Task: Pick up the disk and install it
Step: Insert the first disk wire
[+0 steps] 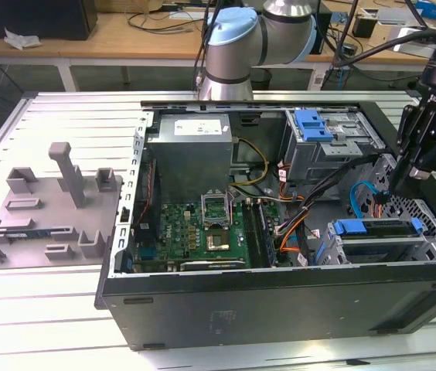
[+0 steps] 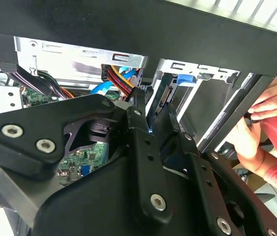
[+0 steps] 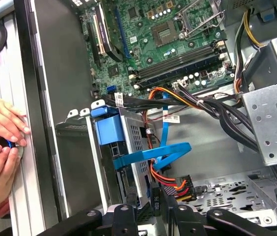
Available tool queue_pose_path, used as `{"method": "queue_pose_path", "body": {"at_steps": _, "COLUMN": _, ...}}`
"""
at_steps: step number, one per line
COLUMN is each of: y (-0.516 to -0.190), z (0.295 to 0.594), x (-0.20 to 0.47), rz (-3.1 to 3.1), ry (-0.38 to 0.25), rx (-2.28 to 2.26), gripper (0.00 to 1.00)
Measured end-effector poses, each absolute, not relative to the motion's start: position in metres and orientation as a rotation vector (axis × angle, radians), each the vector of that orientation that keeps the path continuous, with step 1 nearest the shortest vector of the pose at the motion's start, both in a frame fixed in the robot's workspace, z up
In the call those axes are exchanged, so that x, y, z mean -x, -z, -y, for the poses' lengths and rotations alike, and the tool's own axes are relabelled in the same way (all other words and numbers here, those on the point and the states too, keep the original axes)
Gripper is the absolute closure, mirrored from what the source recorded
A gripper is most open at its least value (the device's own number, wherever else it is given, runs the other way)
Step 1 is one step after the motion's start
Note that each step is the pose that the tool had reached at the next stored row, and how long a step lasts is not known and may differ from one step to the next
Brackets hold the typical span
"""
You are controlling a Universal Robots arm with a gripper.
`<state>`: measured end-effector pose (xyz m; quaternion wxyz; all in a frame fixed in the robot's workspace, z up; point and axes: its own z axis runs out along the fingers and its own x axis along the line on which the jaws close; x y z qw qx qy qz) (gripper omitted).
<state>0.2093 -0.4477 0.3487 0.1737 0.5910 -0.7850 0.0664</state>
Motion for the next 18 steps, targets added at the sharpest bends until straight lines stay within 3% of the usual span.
{"method": "queue_pose_path", "body": {"at_steps": 13, "y": -0.3458, "z": 0.4477, "x": -0.2093, "rz": 2.226, "ry": -0.189, "rx": -1.676, "gripper": 0.67}}
{"method": "queue_pose_path", "body": {"at_steps": 15, "y": -0.3455, "z": 0.4477, "x": -0.2093, "rz": 2.226, "ry": -0.189, "rx": -1.676, "gripper": 0.82}}
{"method": "queue_pose_path", "body": {"at_steps": 18, "y": -0.3452, "z": 0.4477, "x": -0.2093, "rz": 2.226, "ry": -0.189, "rx": -1.676, "gripper": 0.82}}
